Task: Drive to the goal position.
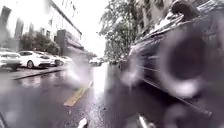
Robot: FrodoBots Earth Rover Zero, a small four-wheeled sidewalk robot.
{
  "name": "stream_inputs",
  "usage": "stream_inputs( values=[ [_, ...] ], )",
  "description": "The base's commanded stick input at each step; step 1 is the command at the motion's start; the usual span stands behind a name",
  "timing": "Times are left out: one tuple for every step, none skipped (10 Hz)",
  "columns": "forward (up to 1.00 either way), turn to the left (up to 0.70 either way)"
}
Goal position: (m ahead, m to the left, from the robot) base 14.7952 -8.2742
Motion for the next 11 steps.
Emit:
stream_inputs(
  values=[
    [0.70, 0.00],
    [0.70, 0.00],
    [0.70, 0.00],
    [0.70, 0.00],
    [0.70, 0.00],
    [0.70, 0.00],
    [0.70, 0.00],
    [0.70, 0.00],
    [0.70, 0.00],
    [0.70, 0.00],
    [0.70, 0.00]
  ],
)
